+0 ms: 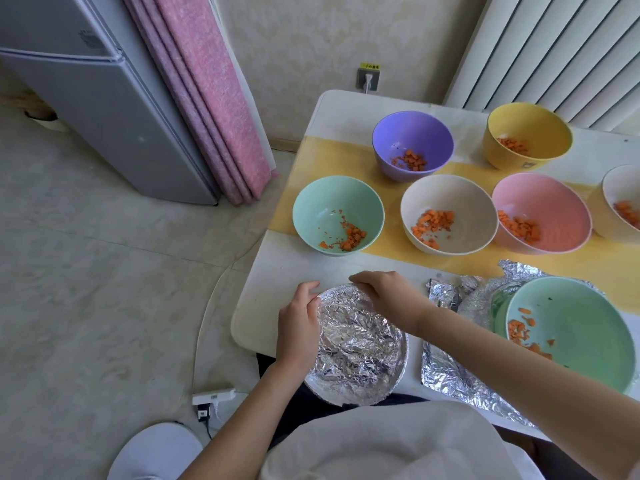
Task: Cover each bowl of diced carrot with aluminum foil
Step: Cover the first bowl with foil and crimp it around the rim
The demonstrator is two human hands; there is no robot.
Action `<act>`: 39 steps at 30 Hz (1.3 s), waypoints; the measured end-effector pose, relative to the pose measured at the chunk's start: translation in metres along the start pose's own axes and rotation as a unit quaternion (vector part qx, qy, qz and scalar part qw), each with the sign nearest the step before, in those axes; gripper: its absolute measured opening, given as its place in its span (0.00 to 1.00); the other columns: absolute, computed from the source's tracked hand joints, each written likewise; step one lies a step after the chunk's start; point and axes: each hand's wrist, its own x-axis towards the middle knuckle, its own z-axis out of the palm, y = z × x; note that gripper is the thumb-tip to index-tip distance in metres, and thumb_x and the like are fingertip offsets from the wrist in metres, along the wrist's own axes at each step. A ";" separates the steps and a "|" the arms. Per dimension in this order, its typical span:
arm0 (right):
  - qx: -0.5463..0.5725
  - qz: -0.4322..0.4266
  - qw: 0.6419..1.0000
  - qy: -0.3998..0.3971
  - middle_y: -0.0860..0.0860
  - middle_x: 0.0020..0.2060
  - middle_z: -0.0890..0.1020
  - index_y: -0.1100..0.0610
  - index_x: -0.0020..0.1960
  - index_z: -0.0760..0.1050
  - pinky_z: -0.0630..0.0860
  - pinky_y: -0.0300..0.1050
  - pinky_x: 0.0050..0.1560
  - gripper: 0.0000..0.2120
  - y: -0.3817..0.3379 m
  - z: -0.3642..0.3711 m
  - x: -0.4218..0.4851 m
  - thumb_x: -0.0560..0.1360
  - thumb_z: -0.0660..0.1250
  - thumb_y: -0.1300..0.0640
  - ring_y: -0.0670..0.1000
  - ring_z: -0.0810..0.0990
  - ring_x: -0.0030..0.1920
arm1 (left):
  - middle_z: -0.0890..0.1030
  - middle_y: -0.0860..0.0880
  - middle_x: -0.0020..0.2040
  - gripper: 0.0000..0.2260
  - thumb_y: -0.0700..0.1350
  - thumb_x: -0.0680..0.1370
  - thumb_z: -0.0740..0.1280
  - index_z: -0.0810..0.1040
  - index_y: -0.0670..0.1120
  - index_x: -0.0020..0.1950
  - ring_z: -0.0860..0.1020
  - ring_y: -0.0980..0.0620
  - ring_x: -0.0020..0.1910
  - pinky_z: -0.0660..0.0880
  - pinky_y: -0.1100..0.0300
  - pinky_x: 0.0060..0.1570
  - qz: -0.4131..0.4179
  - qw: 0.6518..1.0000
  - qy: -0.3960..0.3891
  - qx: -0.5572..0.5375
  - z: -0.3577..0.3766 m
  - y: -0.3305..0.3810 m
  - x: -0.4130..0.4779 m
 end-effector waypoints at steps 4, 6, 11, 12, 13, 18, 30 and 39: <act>-0.007 -0.013 1.000 0.007 0.52 0.57 0.81 0.56 0.63 0.75 0.69 0.42 0.55 0.14 -0.003 0.005 0.001 0.80 0.58 0.59 0.54 0.78 0.57 | 0.77 0.53 0.44 0.07 0.36 0.79 0.60 0.74 0.42 0.55 0.75 0.54 0.43 0.66 0.71 0.38 0.014 1.000 -0.010 -0.009 0.002 0.001 0.001; -0.023 -0.008 1.000 0.004 0.53 0.53 0.82 0.56 0.61 0.76 0.69 0.43 0.51 0.14 -0.002 0.007 0.003 0.78 0.59 0.63 0.55 0.79 0.54 | 0.78 0.53 0.43 0.05 0.36 0.79 0.61 0.76 0.41 0.51 0.76 0.54 0.42 0.67 0.72 0.38 0.020 1.000 -0.017 -0.013 0.002 0.000 0.000; -0.094 0.011 0.995 -0.028 0.55 0.50 0.82 0.56 0.60 0.75 0.69 0.43 0.42 0.17 -0.002 0.003 0.006 0.75 0.58 0.68 0.56 0.78 0.50 | 0.77 0.49 0.44 0.05 0.35 0.78 0.63 0.77 0.43 0.47 0.75 0.54 0.41 0.68 0.74 0.41 0.028 0.999 -0.022 -0.003 0.005 -0.002 0.003; -0.100 0.013 0.994 -0.037 0.55 0.50 0.81 0.57 0.60 0.75 0.66 0.42 0.41 0.17 -0.004 0.001 0.008 0.75 0.58 0.69 0.56 0.77 0.49 | 0.77 0.48 0.44 0.05 0.35 0.77 0.64 0.78 0.43 0.46 0.75 0.55 0.41 0.67 0.75 0.41 0.027 0.999 -0.019 -0.001 0.005 -0.002 0.004; -0.103 0.011 0.994 -0.043 0.56 0.50 0.81 0.58 0.59 0.75 0.65 0.41 0.41 0.17 -0.006 -0.002 0.010 0.75 0.57 0.69 0.56 0.76 0.48 | 0.78 0.49 0.43 0.05 0.35 0.77 0.64 0.78 0.43 0.46 0.75 0.55 0.41 0.67 0.76 0.40 0.026 1.000 -0.018 0.002 0.005 -0.001 0.005; -0.078 -0.027 0.995 -0.057 0.55 0.51 0.82 0.57 0.58 0.77 0.68 0.43 0.46 0.15 -0.010 -0.002 0.017 0.77 0.57 0.66 0.56 0.77 0.53 | 0.79 0.54 0.40 0.04 0.37 0.75 0.67 0.81 0.43 0.46 0.77 0.54 0.42 0.67 0.75 0.42 0.042 0.999 0.003 0.025 0.002 0.005 0.006; -0.151 -0.086 0.984 -0.050 0.54 0.54 0.81 0.55 0.64 0.72 0.74 0.49 0.50 0.23 -0.008 -0.002 0.006 0.73 0.57 0.71 0.57 0.79 0.53 | 0.82 0.52 0.38 0.03 0.40 0.73 0.70 0.83 0.47 0.43 0.78 0.56 0.41 0.74 0.65 0.42 0.032 0.999 0.000 -0.001 0.007 0.011 0.004; -0.173 -0.076 0.981 -0.043 0.55 0.54 0.80 0.56 0.64 0.70 0.75 0.51 0.48 0.23 -0.005 0.005 0.008 0.72 0.56 0.71 0.58 0.79 0.51 | 0.77 0.51 0.43 0.03 0.40 0.75 0.69 0.80 0.47 0.44 0.76 0.56 0.40 0.68 0.72 0.39 0.017 0.999 -0.031 0.009 0.006 0.015 0.010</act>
